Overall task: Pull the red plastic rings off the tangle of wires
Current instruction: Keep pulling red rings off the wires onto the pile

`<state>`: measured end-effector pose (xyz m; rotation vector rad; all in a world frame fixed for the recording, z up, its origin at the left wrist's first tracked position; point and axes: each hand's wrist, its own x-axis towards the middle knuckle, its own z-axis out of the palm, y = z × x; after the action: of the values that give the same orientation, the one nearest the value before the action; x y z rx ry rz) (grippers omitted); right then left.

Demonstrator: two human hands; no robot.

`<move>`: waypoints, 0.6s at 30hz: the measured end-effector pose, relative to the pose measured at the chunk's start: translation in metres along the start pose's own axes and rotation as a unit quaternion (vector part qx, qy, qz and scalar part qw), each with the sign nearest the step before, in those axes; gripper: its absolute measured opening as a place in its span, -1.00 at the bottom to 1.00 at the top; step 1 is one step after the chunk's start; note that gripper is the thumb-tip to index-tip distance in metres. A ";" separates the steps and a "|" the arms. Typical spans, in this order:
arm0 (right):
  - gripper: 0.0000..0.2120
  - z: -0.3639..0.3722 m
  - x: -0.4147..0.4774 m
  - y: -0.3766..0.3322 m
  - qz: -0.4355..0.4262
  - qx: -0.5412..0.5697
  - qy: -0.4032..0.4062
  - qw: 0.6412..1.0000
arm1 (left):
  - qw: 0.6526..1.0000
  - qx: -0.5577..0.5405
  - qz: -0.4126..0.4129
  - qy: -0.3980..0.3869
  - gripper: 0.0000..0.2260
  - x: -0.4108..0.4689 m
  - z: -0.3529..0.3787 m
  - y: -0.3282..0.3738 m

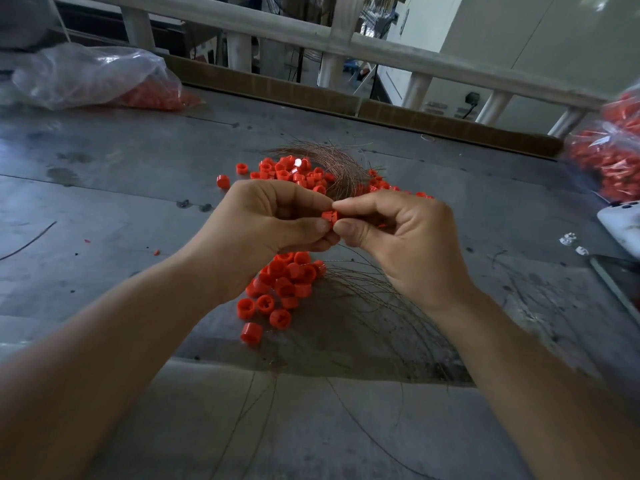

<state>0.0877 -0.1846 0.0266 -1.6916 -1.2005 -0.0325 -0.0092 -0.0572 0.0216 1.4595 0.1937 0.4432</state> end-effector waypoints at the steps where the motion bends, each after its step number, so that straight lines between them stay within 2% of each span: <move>1: -0.73 0.001 0.000 0.000 -0.001 0.003 0.001 1.000 | 1.000 0.002 0.002 0.001 -0.78 0.000 0.000 0.000; 10: -0.74 0.000 -0.001 0.000 -0.020 -0.030 0.001 0.999 | 1.000 0.008 0.010 0.012 -0.79 0.000 0.000 -0.001; 18: -0.74 0.000 -0.001 0.000 -0.034 -0.045 0.004 0.998 | 0.997 0.072 0.037 -0.008 -0.81 -0.003 0.001 0.001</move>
<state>0.0876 -0.1850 0.0259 -1.7267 -1.2666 -0.1365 -0.0114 -0.0588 0.0225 1.6144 0.1615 0.4857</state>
